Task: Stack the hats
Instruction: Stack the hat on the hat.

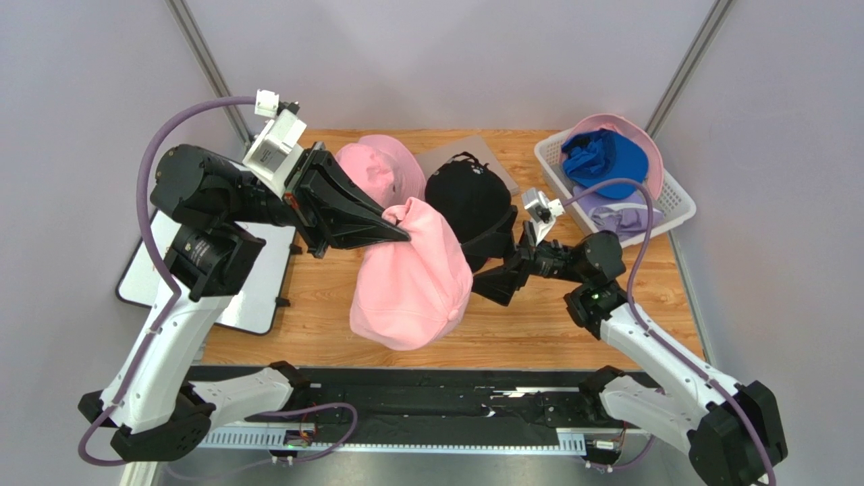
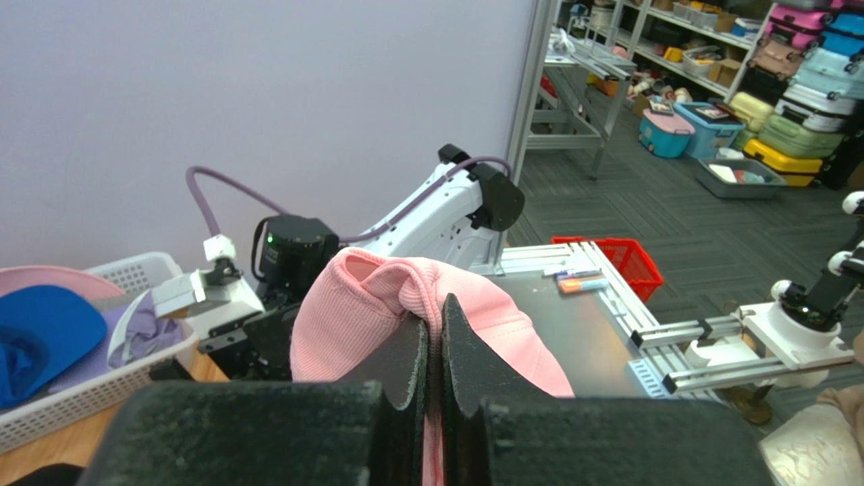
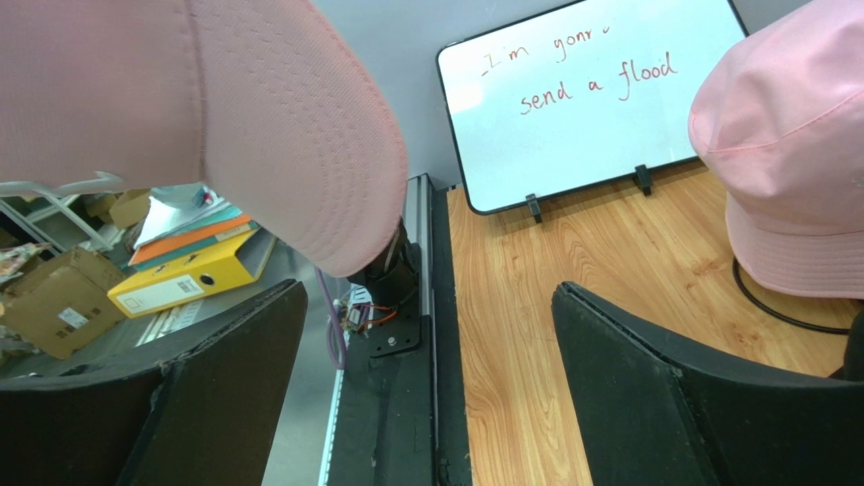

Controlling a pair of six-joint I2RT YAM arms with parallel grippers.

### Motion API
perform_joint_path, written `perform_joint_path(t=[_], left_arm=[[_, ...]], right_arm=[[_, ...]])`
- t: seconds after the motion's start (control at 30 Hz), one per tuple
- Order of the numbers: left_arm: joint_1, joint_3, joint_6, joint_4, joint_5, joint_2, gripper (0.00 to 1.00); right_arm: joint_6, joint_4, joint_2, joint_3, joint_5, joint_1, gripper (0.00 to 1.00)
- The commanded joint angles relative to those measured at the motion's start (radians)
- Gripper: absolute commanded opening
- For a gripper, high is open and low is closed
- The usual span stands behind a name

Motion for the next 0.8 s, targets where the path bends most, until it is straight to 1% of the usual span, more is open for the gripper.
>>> perform_joint_path(t=[0.0,0.03,0.07,0.13,0.17,0.27,0.33,0.53,0.63,0.67,0.77], left_arm=[[0.004,0.038,-0.083,0.127,0.018,0.009,0.00],[0.004,0.037,-0.094,0.133,0.016,0.009,0.00],[0.006,0.037,-0.098,0.144,0.016,0.011,0.00],[0.004,0.037,-0.111,0.151,0.018,0.016,0.00],[0.004,0.037,-0.114,0.160,0.018,0.017,0.00],[0.004,0.040,-0.121,0.165,0.019,0.022,0.00],[0.004,0.041,-0.121,0.165,0.021,0.025,0.00],[0.006,0.046,-0.129,0.176,0.025,0.028,0.00],[0.004,0.044,-0.121,0.176,0.030,0.023,0.00],[0.006,0.041,-0.115,0.168,0.028,0.023,0.00],[0.006,0.024,-0.106,0.179,0.030,0.025,0.00]], right_arm=[[0.146,0.317,0.070,-0.030,0.023,0.003,0.99],[0.177,0.355,0.086,-0.033,0.018,0.004,0.99],[0.205,0.439,0.107,-0.033,0.014,0.006,0.99],[0.288,0.524,0.167,-0.025,0.001,0.007,0.98],[0.314,0.606,0.185,-0.020,0.000,0.009,0.99],[0.401,0.721,0.259,0.010,-0.017,0.024,0.98],[0.414,0.748,0.290,0.026,-0.017,0.045,0.98],[0.394,0.759,0.333,0.073,-0.011,0.098,0.98],[0.415,0.791,0.339,0.075,-0.009,0.105,0.96],[0.447,0.833,0.340,0.072,-0.009,0.107,0.96],[0.463,0.852,0.330,0.067,-0.008,0.121,0.83]])
